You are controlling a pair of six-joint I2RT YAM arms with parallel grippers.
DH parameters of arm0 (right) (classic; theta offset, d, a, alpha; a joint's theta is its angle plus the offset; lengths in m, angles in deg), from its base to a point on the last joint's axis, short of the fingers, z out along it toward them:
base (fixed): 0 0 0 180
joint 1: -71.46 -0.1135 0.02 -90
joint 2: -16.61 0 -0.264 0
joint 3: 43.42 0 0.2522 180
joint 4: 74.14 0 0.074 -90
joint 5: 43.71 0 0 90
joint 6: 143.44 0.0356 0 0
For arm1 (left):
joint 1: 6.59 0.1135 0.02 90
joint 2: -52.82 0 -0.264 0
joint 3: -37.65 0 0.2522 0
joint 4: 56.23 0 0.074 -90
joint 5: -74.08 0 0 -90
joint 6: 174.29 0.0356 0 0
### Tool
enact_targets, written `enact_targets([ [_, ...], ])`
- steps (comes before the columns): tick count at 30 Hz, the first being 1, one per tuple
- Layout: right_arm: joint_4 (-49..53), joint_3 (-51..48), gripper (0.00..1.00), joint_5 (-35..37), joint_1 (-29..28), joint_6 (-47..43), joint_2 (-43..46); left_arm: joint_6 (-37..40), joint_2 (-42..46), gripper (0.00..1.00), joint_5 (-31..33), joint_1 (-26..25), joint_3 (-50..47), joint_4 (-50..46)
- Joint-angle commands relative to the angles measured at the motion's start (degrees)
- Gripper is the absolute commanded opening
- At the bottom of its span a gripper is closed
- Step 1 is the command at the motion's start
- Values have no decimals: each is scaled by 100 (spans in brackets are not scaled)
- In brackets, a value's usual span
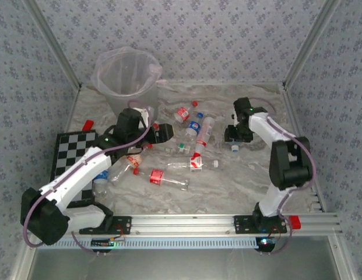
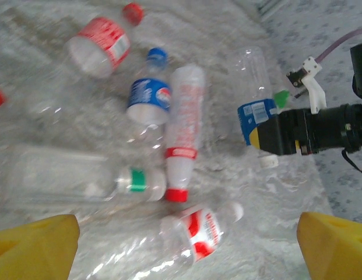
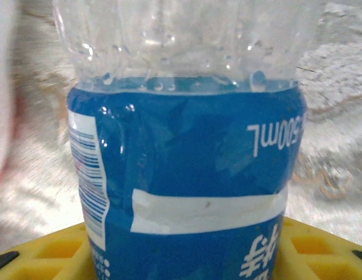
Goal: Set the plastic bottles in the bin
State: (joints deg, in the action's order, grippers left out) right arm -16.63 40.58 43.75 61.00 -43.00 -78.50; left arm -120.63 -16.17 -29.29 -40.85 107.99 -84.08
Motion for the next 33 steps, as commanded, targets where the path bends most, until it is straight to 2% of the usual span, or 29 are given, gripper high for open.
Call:
enact_targets([
  [1,1,-463,55,-1039,37,-206,1040,-114,-148,96,-199,-167,53,1364],
  [4,-1273,-1235,51,-2945,21,154,1774,-511,-448,96,-129,-184,-16,2092],
  [7,-2145,-1686,50,-3505,-357,409,2135,-800,-788,97,-216,-257,29,2629],
  [10,-2212,-1719,51,-3441,-970,32,2183,-823,-1010,97,-341,-462,65,2986],
  [18,-2688,-1599,51,-3618,-1720,173,1790,-582,-1306,93,166,-854,221,2038],
  [20,-2749,-1547,51,-3555,-1839,187,1689,-768,-1350,90,200,-854,113,2147],
  [22,-2813,-1505,51,-3495,-1953,204,1602,-961,-1421,81,134,-857,56,2330],
  [25,-2866,-1452,51,-3361,-2046,221,1531,-1084,-1535,73,-3,-872,127,2362],
  [28,-2995,-1439,52,-3299,-2069,256,1594,-986,-1628,75,81,-915,272,2025],
  [31,-2988,-1383,52,-3197,-2092,232,1675,-985,-1673,83,144,-913,323,1839],
  [32,-2955,-1364,52,-3147,-2089,202,1700,-993,-1672,82,150,-916,308,1851],
  [33,-2914,-1348,52,-3083,-2092,167,1714,-1021,-1662,77,140,-915,289,1901],
])
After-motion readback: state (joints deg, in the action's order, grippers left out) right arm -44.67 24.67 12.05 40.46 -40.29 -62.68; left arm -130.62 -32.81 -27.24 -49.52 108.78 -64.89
